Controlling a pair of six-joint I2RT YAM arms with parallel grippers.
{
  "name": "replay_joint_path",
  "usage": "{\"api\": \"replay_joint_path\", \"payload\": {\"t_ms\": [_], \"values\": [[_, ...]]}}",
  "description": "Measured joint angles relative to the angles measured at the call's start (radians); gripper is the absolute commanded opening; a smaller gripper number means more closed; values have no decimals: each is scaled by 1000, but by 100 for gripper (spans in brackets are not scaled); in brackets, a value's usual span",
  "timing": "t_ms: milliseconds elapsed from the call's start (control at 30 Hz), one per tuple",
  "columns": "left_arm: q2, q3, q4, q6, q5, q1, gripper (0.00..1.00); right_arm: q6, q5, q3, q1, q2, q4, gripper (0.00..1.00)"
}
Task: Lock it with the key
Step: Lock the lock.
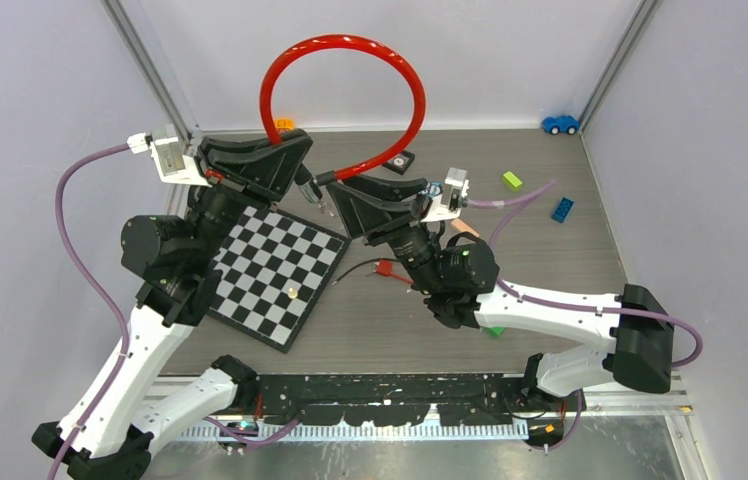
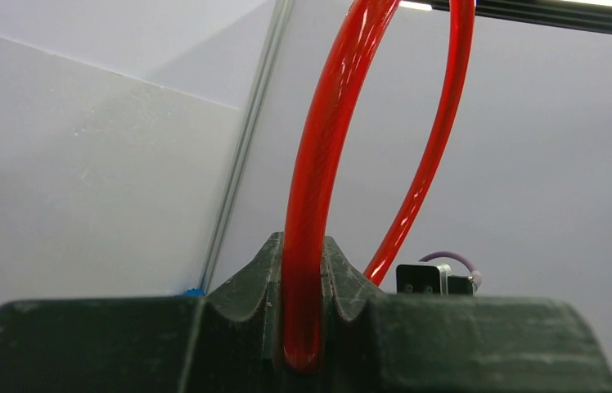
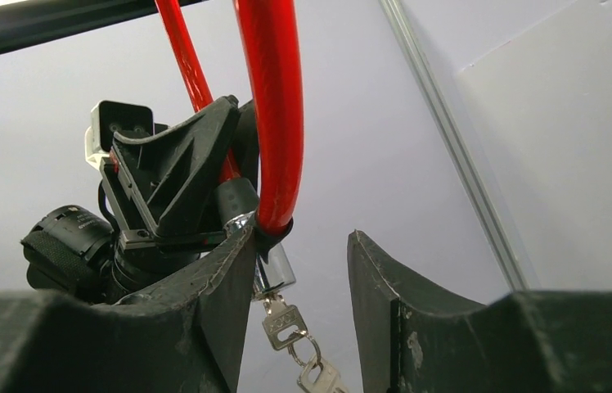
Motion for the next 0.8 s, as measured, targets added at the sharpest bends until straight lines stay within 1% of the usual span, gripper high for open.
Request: {"api": "replay_joint_path", "payload": {"t_ms": [267,400,700,767,800], "values": [[0,0,0,-5,6,-1,0,-17,-3,0,0,-39,2,50],[0,0,0,-6,9,-1,0,-31,-3,2,0,-49,9,47],[0,0,0,-6,10,-1,0,-45,-4,29,0,-38,8,36],[0,0,0,-6,10,-1,0,-45,-5,37,0,-34,8,29],[0,0,0,-7,10,-1,0,-46,-6,39,0,-33,8,23]]}}
